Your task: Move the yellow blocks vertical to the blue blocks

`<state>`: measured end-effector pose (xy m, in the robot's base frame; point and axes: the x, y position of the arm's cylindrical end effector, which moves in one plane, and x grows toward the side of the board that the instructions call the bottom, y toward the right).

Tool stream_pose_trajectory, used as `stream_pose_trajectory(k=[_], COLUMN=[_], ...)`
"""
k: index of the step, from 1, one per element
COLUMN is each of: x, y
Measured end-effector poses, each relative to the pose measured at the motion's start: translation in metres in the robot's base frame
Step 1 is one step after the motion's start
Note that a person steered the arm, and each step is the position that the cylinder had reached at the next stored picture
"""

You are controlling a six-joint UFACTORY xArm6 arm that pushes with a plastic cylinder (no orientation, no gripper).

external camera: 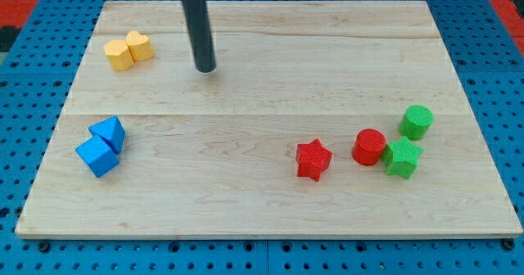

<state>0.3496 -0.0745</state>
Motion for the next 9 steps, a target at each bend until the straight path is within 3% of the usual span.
stream_pose_trajectory(k=[1, 4, 9], x=[0.0, 0.014, 0.026], y=[0.027, 0.009, 0.067])
